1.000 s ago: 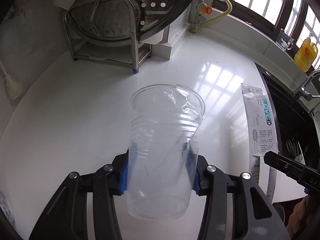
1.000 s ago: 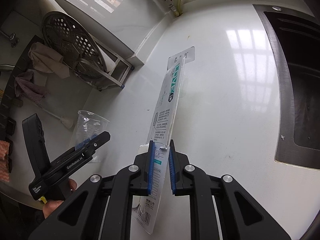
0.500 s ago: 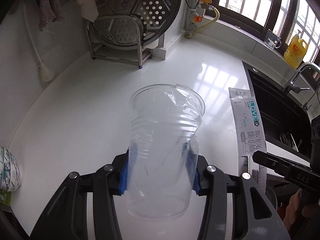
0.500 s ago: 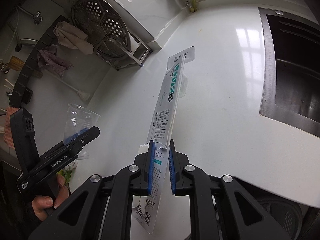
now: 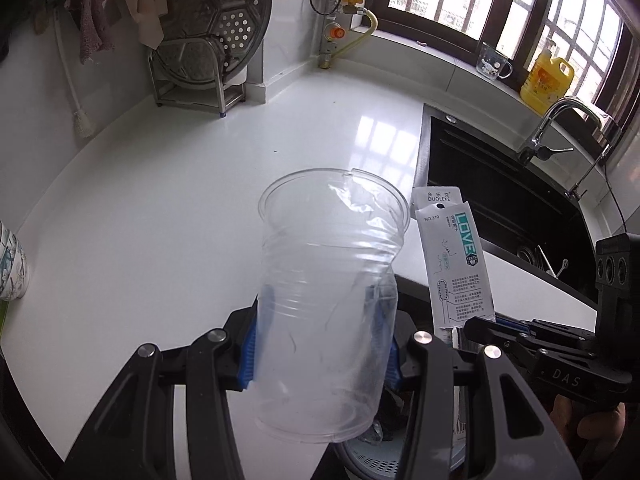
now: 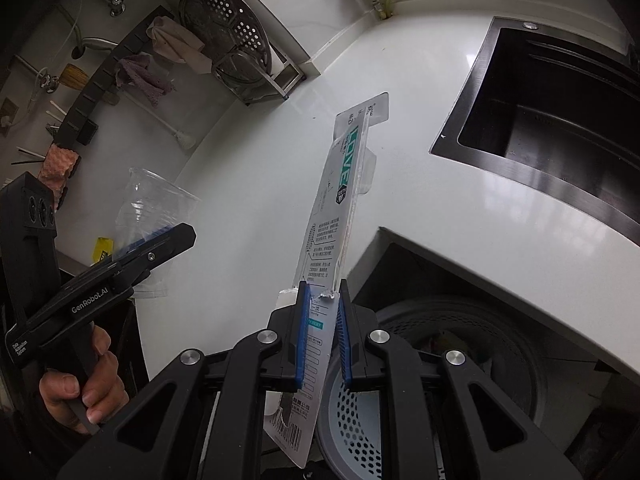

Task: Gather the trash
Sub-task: 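Lift the clear cup and toothbrush package and carry both over the basket, then open both grippers to drop the cup and package into the basket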

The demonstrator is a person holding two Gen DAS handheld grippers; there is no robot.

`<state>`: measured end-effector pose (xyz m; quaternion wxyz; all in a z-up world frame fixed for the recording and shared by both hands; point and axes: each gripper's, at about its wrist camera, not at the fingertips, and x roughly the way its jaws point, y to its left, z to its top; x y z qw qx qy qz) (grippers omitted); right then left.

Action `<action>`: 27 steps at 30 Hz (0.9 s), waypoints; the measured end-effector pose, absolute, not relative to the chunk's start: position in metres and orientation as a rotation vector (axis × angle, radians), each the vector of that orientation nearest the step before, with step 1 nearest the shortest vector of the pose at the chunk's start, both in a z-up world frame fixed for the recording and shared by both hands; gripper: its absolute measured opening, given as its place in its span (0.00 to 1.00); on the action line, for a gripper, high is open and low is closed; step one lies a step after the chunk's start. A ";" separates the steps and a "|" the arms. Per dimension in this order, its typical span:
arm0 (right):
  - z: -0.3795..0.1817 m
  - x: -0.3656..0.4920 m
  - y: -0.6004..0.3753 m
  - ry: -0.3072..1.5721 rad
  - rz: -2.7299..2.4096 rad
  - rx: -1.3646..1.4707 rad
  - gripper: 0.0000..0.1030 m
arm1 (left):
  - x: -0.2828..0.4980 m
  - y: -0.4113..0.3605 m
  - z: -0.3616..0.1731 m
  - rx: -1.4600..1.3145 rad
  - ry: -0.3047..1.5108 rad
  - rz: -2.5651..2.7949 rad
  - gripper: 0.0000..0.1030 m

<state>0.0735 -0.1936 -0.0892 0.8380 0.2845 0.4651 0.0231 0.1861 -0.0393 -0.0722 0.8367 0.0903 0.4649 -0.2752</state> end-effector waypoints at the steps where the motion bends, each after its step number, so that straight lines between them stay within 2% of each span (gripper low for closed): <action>1: -0.089 0.065 -0.197 0.989 0.049 0.593 0.12 | 0.177 -0.045 -0.072 0.199 0.981 -0.590 0.45; 6: -0.094 0.027 -0.210 1.012 0.045 0.537 0.12 | 0.132 -0.070 -0.076 0.225 0.975 -0.620 0.45; 14: -0.119 -0.007 -0.210 1.080 0.088 0.412 0.12 | 0.078 -0.093 -0.112 0.225 1.048 -0.608 0.46; 27: -0.164 -0.017 -0.202 1.197 0.175 0.368 0.13 | 0.051 -0.088 -0.152 0.183 1.137 -0.475 0.51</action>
